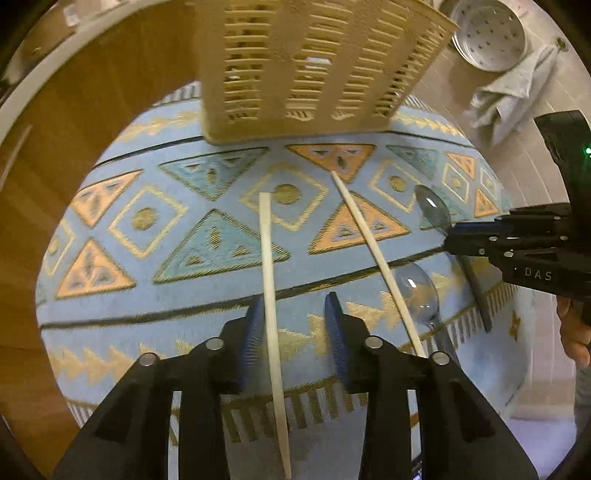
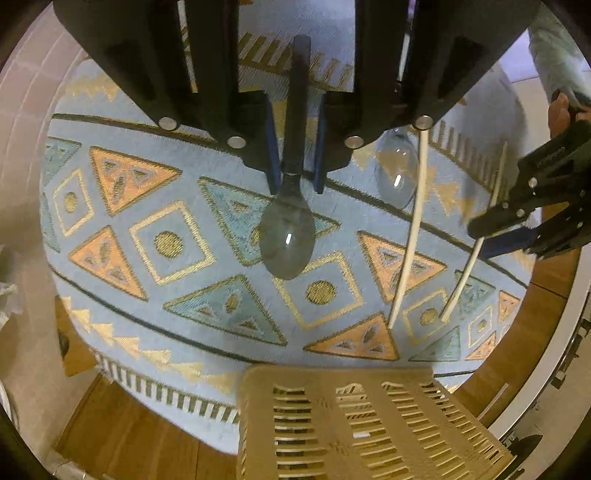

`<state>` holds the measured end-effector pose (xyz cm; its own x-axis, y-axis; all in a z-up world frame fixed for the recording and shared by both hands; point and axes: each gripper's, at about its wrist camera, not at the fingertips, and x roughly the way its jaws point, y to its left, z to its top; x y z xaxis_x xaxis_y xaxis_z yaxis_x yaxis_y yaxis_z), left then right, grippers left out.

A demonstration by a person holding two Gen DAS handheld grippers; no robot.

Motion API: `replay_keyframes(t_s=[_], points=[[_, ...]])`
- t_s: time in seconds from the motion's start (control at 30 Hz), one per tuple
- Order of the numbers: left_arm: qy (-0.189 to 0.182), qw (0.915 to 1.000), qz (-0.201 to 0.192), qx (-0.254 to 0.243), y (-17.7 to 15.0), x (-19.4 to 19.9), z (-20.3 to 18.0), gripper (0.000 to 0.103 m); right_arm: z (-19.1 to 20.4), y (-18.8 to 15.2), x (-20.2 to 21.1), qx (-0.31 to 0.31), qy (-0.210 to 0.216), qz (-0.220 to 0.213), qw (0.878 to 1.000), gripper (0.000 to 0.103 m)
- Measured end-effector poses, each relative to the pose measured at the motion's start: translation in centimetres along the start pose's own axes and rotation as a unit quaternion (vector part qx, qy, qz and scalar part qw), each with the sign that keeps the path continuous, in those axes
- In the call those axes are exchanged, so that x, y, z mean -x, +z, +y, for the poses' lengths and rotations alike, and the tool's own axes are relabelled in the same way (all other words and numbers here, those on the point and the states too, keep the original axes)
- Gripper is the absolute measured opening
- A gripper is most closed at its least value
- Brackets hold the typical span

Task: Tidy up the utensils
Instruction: 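Close the left gripper on one wooden chopstick while the right grips a clear spoon handle, then lift the chopstick and clear spoon over the caddy and open both grippers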

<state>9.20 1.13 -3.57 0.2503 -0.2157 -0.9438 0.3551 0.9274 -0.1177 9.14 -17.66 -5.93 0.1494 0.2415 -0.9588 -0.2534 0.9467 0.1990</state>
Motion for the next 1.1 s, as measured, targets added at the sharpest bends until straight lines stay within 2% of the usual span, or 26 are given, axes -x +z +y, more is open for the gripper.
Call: replay_keyframes(t_s=[0.1, 0.2, 0.23, 0.27, 0.3, 0.43, 0.53, 0.67, 0.73, 0.83, 0.87, 0.97, 1.1], points=[[-0.008, 0.9993, 0.033, -0.015, 1.7, -0.4, 0.3, 0.033, 0.0, 0.5, 0.0, -0.001, -0.004, 0.015, 1.000, 0.017], [0.001, 0.9972, 0.065, -0.037, 2.7, -0.9, -0.1, 0.032, 0.6, 1.0, -0.2, 0.007, -0.021, 0.024, 0.999, 0.017], [0.011, 0.9963, 0.073, -0.044, 2.8, -1.0, -0.4, 0.027, 0.8, 1.1, -0.2, 0.009, -0.032, 0.026, 0.999, 0.015], [0.039, 0.9947, 0.080, -0.053, 2.9, -1.1, -0.6, 0.011, 1.8, 1.3, -0.6, 0.010, -0.039, 0.027, 0.999, 0.010], [0.061, 0.9931, 0.081, -0.059, 2.9, -1.3, -0.8, 0.004, 2.0, 1.4, -0.6, 0.013, -0.041, 0.027, 0.999, 0.010], [0.066, 0.9954, 0.053, -0.045, 2.5, -0.9, -0.9, 0.004, 2.9, 1.2, -0.3, 0.023, -0.032, 0.013, 0.999, 0.010], [0.030, 0.9992, -0.005, -0.027, 1.5, 0.9, -0.8, 0.003, 3.4, 0.2, 1.1, 0.032, -0.017, -0.020, 0.999, 0.010], [0.008, 0.9934, -0.113, -0.018, 0.6, 6.2, -0.7, 0.003, 4.9, -0.6, 4.6, 0.061, 0.008, -0.085, 0.994, 0.010], [0.001, 0.9864, -0.163, -0.017, 0.4, 9.1, -0.5, 0.003, 5.4, -0.9, 7.3, 0.073, 0.020, -0.132, 0.988, 0.010], [-0.003, 0.9708, -0.239, -0.016, 0.8, 12.9, -1.0, 0.003, 6.3, -0.9, 11.1, 0.085, 0.040, -0.199, 0.975, 0.010], [0.000, 0.9668, -0.255, -0.014, 1.4, 12.9, -2.1, 0.003, 6.1, -1.0, 12.1, 0.088, 0.041, -0.217, 0.971, 0.010], [0.018, 0.9434, -0.331, -0.011, 2.3, 15.9, -2.6, 0.004, 6.6, -0.8, 15.5, 0.095, 0.037, -0.283, 0.954, 0.010], [0.013, 0.9274, -0.374, 0.002, 3.3, 17.1, -3.8, 0.004, 5.9, 0.7, 17.7, 0.085, 0.035, -0.329, 0.940, 0.010]])
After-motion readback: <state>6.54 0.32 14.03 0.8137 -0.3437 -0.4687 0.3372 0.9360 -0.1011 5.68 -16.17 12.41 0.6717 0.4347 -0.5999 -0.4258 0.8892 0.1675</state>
